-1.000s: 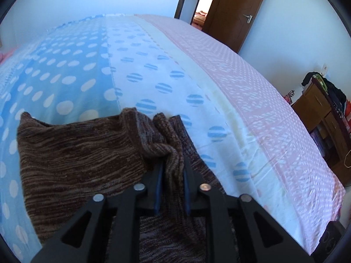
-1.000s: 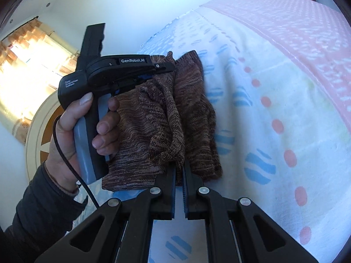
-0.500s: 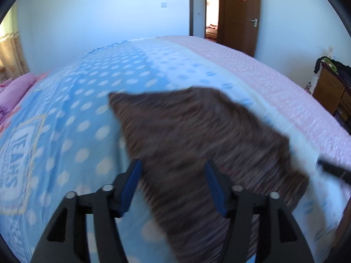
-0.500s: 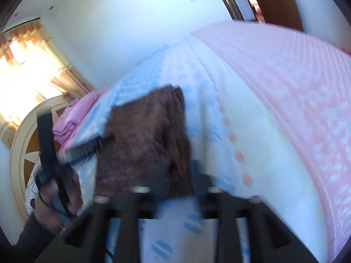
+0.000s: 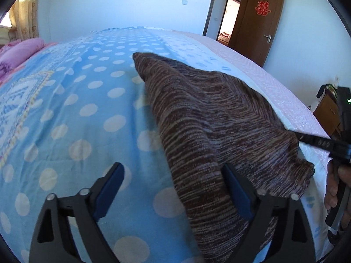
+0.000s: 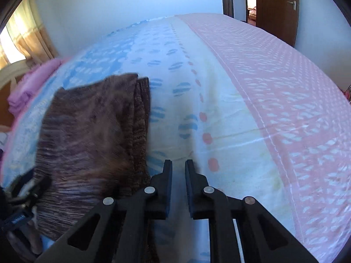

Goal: Fold small clothes
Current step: 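Open both tools to release the folded sweater, then press the folded sweater flat with the right tool while the left tool rests on it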

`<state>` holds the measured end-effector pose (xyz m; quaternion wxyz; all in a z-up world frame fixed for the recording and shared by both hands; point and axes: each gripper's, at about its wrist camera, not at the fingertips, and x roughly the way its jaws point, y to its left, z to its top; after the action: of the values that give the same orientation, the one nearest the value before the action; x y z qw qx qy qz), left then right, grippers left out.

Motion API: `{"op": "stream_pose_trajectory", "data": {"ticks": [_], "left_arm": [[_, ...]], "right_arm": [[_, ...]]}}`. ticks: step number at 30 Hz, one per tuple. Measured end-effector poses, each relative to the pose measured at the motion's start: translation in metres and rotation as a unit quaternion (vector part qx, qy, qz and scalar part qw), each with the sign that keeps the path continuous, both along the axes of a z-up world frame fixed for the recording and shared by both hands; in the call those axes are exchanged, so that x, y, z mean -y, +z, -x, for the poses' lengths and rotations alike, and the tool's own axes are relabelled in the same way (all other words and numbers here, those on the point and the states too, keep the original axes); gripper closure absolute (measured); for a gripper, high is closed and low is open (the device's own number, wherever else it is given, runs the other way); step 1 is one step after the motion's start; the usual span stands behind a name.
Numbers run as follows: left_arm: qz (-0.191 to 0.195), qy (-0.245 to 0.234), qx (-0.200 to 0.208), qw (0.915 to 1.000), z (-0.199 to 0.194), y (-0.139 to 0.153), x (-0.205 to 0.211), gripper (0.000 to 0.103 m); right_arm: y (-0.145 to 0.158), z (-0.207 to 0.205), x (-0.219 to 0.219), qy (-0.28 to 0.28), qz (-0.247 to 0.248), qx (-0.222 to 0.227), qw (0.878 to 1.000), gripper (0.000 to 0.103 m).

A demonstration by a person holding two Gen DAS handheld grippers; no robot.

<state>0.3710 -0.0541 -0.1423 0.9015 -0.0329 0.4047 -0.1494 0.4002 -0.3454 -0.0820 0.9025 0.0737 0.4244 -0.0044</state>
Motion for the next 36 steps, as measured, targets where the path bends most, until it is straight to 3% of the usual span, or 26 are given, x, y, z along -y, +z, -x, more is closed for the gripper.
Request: {"op": "stream_pose_trajectory", "data": {"ticks": [1, 3, 4, 5, 6, 8, 9, 10, 13, 16, 20, 24, 27, 31, 34, 36], "left_arm": [[0.003, 0.002, -0.004, 1.0000, -0.002, -0.001, 0.000, 0.006], [0.009, -0.002, -0.010, 0.9999, -0.003, -0.003, -0.001, 0.005], [0.012, -0.002, -0.013, 0.9998, -0.005, -0.004, -0.002, 0.003], [0.015, 0.001, -0.015, 0.9998, -0.005, -0.004, -0.004, 0.002], [0.020, 0.001, -0.017, 0.9997, -0.006, -0.005, -0.005, 0.001], [0.027, 0.004, -0.020, 0.9994, -0.004, -0.006, -0.008, 0.000], [0.028, 0.007, -0.018, 0.9994, -0.003, -0.006, -0.009, 0.000], [0.026, 0.008, -0.015, 0.9995, -0.002, -0.005, -0.008, 0.000], [0.008, 0.004, -0.007, 0.9999, 0.002, -0.004, -0.001, 0.000], [-0.006, -0.003, -0.001, 1.0000, 0.004, -0.004, 0.004, 0.000], [0.006, -0.001, -0.017, 0.9998, -0.002, -0.008, -0.001, 0.000], [0.003, -0.001, -0.016, 0.9999, 0.001, -0.007, 0.001, 0.000], [0.001, -0.001, -0.016, 0.9999, 0.001, -0.007, 0.001, 0.000], [-0.005, -0.001, -0.017, 0.9998, 0.001, -0.008, 0.003, 0.000], [-0.010, -0.001, -0.016, 0.9998, 0.001, -0.008, 0.003, 0.000], [-0.007, -0.001, -0.018, 0.9998, 0.000, -0.008, 0.003, 0.000]], "right_arm": [[0.013, -0.001, -0.003, 0.005, -0.004, 0.027, 1.000, 0.091], [0.025, -0.014, -0.017, 0.038, -0.027, 0.045, 0.998, 0.080], [0.028, -0.022, -0.025, 0.053, -0.035, 0.043, 0.997, 0.065], [0.030, -0.035, -0.035, 0.070, -0.047, 0.036, 0.996, 0.058], [0.028, -0.047, -0.042, 0.077, -0.052, 0.028, 0.995, 0.057], [0.020, -0.067, -0.056, 0.073, -0.019, 0.012, 0.997, 0.063], [0.015, -0.070, -0.059, 0.073, 0.009, 0.004, 0.997, 0.074], [0.007, -0.077, -0.065, 0.070, 0.046, -0.008, 0.996, 0.099], [-0.016, -0.086, -0.047, 0.049, 0.029, -0.040, 0.998, 0.099], [-0.014, -0.081, -0.037, 0.038, 0.023, -0.032, 0.999, 0.099], [0.004, -0.054, -0.030, 0.029, 0.005, 0.002, 1.000, 0.093], [0.023, -0.003, -0.052, 0.105, -0.016, 0.042, 0.993, 0.091], [0.011, 0.016, -0.072, 0.161, -0.016, 0.028, 0.986, 0.091], [-0.017, 0.021, -0.067, 0.160, 0.005, -0.004, 0.987, 0.092], [-0.006, 0.021, -0.066, 0.157, 0.007, -0.004, 0.988, 0.093], [0.011, 0.022, -0.074, 0.167, 0.024, 0.020, 0.986, 0.091]]}}
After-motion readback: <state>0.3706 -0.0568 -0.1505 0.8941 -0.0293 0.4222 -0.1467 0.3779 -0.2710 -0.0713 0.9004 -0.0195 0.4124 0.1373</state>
